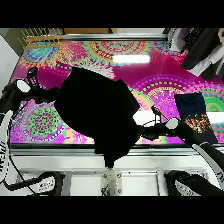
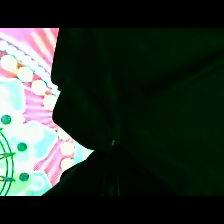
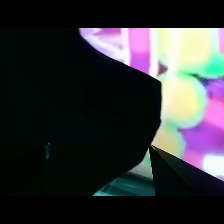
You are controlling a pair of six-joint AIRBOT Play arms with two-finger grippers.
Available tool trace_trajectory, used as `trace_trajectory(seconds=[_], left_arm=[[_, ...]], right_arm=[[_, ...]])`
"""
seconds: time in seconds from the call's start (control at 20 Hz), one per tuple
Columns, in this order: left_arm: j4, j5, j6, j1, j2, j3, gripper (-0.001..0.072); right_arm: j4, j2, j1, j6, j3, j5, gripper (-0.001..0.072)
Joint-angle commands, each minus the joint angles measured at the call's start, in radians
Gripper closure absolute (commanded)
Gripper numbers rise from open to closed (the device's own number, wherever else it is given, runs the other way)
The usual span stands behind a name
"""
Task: Fold the clothes and pants, and hang the long-sleeved shirts on hangers.
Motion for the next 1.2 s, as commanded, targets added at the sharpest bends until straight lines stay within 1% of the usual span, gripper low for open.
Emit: trace_trajectory(seconds=[0.0,0.1,0.15,0.2,0.3,0.4,0.5,0.55,0.6,0.65,0.7,0.75,0.8,0.9,0.95,1.05,1.15], left_arm=[[0.000,-0.019,0.000,0.001,0.000,0.000,0.0700],[0.002,-0.046,0.000,0.001,0.006,-0.003,0.0701],[0.004,-0.051,0.000,0.001,0.025,-0.017,0.0701],[0.003,-0.051,0.000,0.001,0.055,-0.044,0.0701],[-0.002,-0.068,-0.001,-0.013,0.138,-0.143,0.0701],[-0.021,-0.094,0.000,-0.052,0.215,-0.252,0.0701],[-0.050,-0.059,0.000,-0.119,0.281,-0.358,0.0701],[-0.052,-0.028,0.000,-0.151,0.303,-0.394,0.0701],[-0.052,0.002,-0.001,-0.182,0.320,-0.422,0.0701],[-0.053,0.026,-0.001,-0.199,0.331,-0.438,0.0701],[-0.052,0.041,-0.001,-0.212,0.338,-0.444,0.0701],[-0.051,0.043,0.000,-0.214,0.341,-0.446,0.0701],[-0.051,0.040,0.000,-0.211,0.341,-0.446,0.0701],[-0.052,0.037,0.000,-0.198,0.341,-0.446,0.0701],[-0.052,0.035,0.000,-0.195,0.341,-0.446,0.0701],[-0.052,0.039,0.000,-0.195,0.341,-0.446,0.0701],[-0.052,0.037,0.000,-0.195,0.341,-0.446,0.0701]], right_arm=[[0.022,-0.075,0.055,-0.038,0.041,-0.069,0.0132],[0.011,-0.090,0.050,-0.093,0.103,-0.070,0.0567],[-0.035,-0.087,0.038,-0.107,0.150,-0.067,0.0697],[-0.108,-0.087,0.014,-0.089,0.217,-0.055,0.0699],[-0.269,-0.089,-0.050,-0.005,0.363,-0.006,0.0700],[-0.371,-0.107,-0.117,0.067,0.503,0.043,0.0700],[-0.345,-0.130,-0.159,0.069,0.586,0.054,0.0698],[-0.318,-0.134,-0.167,0.068,0.599,0.053,0.0685],[-0.307,-0.132,-0.173,0.068,0.602,0.056,0.0482],[-0.311,-0.130,-0.177,0.068,0.603,0.070,0.0181],[-0.320,-0.123,-0.188,0.068,0.603,0.106,0.0084],[-0.333,-0.116,-0.206,0.066,0.602,0.165,0.0180],[-0.362,-0.108,-0.227,0.053,0.600,0.230,0.0245],[-0.406,-0.080,-0.283,0.033,0.558,0.337,0.0243],[-0.406,-0.063,-0.319,0.023,0.512,0.360,0.0242],[-0.396,-0.045,-0.391,0.024,0.405,0.345,0.0241],[-0.347,-0.050,-0.451,0.017,0.305,0.294,0.0240]])
